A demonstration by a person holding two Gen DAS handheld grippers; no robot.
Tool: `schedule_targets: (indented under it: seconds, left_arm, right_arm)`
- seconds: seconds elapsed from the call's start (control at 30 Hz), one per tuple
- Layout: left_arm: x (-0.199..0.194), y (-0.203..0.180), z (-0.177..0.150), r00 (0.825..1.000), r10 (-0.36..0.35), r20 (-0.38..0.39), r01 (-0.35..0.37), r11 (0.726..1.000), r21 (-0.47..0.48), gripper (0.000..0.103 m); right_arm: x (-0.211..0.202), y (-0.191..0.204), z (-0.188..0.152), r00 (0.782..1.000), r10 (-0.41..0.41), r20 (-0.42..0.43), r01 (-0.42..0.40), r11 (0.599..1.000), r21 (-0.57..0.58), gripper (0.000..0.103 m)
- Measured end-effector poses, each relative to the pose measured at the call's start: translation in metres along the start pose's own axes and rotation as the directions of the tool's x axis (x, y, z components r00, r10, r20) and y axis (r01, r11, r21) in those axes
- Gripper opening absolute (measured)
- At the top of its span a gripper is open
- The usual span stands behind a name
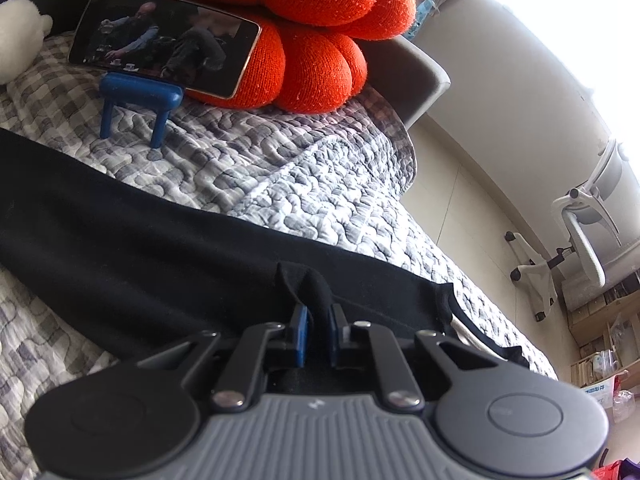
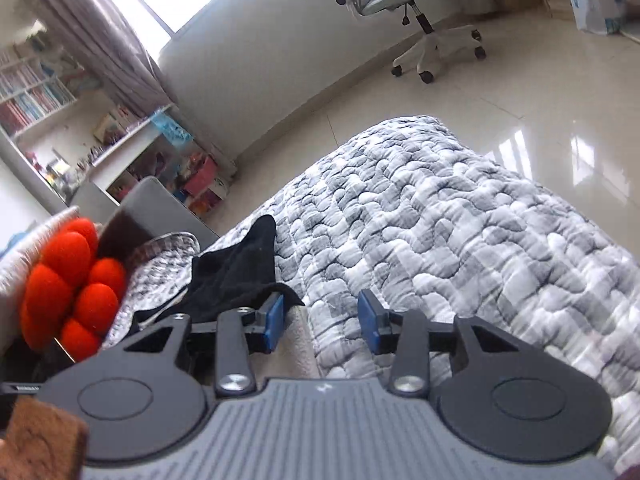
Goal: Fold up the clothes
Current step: 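Grip the sleeve edge with the left gripper while the right gripper moves to the sweatshirt side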
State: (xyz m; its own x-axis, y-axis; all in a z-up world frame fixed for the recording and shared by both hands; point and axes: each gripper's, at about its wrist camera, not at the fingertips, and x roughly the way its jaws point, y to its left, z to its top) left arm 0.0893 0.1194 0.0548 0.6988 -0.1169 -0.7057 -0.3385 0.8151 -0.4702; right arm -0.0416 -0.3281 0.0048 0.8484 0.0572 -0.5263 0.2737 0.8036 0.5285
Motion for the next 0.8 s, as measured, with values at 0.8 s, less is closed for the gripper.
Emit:
schedule_targets:
  seconds: [0.8]
  left_arm:
    - [0.011, -0.005, -0.006, 0.998, 0.001, -0.068, 0.000, 1.000, 0.015, 0.012]
  right_arm:
    - [0.048, 0.060, 0.035, 0.995, 0.019, -0.095, -0.045, 0.958, -0.284, 0.047]
